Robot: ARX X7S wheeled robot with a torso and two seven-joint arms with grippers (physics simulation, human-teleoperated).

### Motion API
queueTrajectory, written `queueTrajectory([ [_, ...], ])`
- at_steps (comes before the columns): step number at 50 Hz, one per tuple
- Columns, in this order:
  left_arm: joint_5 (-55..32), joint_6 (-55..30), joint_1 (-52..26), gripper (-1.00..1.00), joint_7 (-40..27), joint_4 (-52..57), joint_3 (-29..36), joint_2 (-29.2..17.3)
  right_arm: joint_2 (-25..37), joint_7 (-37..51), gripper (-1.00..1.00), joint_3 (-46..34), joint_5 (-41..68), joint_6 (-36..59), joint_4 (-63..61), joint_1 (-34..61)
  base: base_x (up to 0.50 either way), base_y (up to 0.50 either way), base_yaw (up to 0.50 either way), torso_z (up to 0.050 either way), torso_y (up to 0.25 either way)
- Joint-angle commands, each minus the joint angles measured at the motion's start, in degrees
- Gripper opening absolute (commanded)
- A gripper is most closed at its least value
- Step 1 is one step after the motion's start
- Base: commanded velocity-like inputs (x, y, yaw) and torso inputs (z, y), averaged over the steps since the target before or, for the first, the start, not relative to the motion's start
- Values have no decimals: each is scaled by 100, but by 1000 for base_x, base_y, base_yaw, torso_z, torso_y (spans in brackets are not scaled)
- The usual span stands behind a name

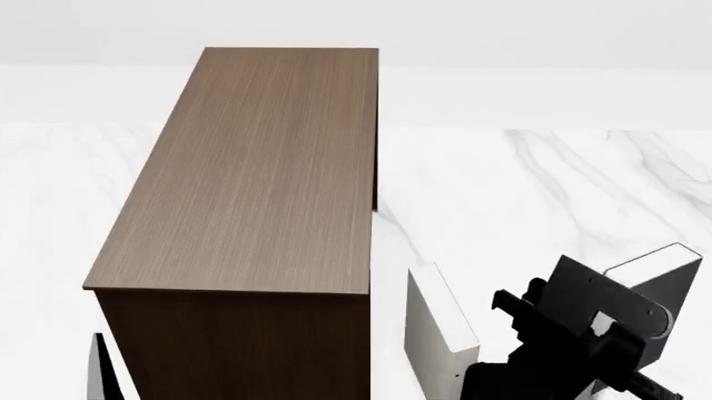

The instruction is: Pick up the book in the middle and place it on the cabinet shelf.

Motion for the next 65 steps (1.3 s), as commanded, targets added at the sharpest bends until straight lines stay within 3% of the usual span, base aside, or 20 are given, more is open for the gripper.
queueTrajectory([
  [1, -3, -16, -9, 100, -32, 16, 10, -20, 407, 356, -100, -317, -539, 971, -2311, -157, 0, 0, 0, 0, 0],
  [19, 5, -19, -10, 100, -71, 45, 37, -57, 828, 534, -100, -344, -338, 2682, -5001, 122, 0, 0, 0, 0, 2],
  [33, 28, -22, -7, 100, -96, 71, 75, -77, 841, 104, -100, -180, 216, 2598, -5911, 320, 0, 0, 0, 0, 1],
  [44, 39, 30, -10, 100, -112, 43, 113, -94, 848, -959, -100, -134, 1368, 2540, -6696, 571, 0, 0, 0, 0, 2],
  [65, 25, -24, 29, 100, -131, 150, 172, -154, 571, -1306, -100, 149, 2617, 2560, -7330, 935, 0, 0, 0, 0, 1],
])
